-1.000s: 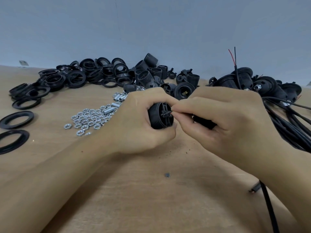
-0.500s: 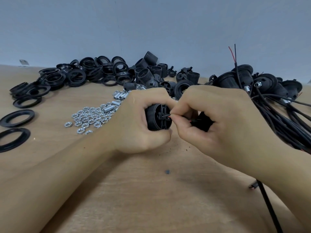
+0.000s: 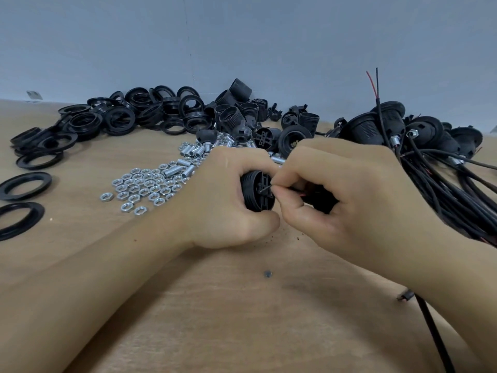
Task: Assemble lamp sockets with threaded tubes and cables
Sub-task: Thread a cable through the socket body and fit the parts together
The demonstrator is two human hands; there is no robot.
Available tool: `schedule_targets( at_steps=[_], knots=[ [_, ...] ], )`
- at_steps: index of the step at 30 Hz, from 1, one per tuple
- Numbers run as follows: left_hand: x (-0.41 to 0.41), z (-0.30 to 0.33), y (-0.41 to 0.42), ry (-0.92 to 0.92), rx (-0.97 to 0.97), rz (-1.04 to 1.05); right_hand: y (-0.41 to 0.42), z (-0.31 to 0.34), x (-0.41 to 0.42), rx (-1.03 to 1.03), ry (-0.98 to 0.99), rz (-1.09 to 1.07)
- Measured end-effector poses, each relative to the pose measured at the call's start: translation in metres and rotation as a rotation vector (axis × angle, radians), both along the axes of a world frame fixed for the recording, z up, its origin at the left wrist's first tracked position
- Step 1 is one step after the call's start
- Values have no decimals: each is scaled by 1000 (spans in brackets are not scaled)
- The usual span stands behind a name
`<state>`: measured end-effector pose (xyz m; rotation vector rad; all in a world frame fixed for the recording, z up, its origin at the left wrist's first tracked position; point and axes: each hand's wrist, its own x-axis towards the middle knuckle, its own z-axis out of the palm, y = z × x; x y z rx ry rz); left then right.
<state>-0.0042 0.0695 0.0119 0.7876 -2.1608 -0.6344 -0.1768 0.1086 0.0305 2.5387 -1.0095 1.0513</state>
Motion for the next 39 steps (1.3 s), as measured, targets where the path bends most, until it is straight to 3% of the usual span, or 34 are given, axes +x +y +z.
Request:
schedule_targets(
  at_steps=[7, 12, 16, 25, 29, 35, 39],
  knots=[
    [0, 2, 2, 20, -26, 3, 0, 2, -4, 426, -262, 102],
    [-1, 1, 2, 33, -18, 10, 0, -1, 2, 438, -327, 121],
    [-1, 0, 2, 22, -15, 12, 1, -1, 4, 351, -231, 97],
    [-3, -4, 2, -71, -157, 96, 1, -4, 4, 474, -191, 59],
    [-4, -3, 1, 57, -82, 88, -2, -4, 4, 497, -266, 78],
    [2, -4, -4, 130, -1, 77, -9, 1, -16, 827, -402, 226],
    [6, -2, -6, 206, -21, 84, -11, 2, -21, 784, -369, 236]
  ],
)
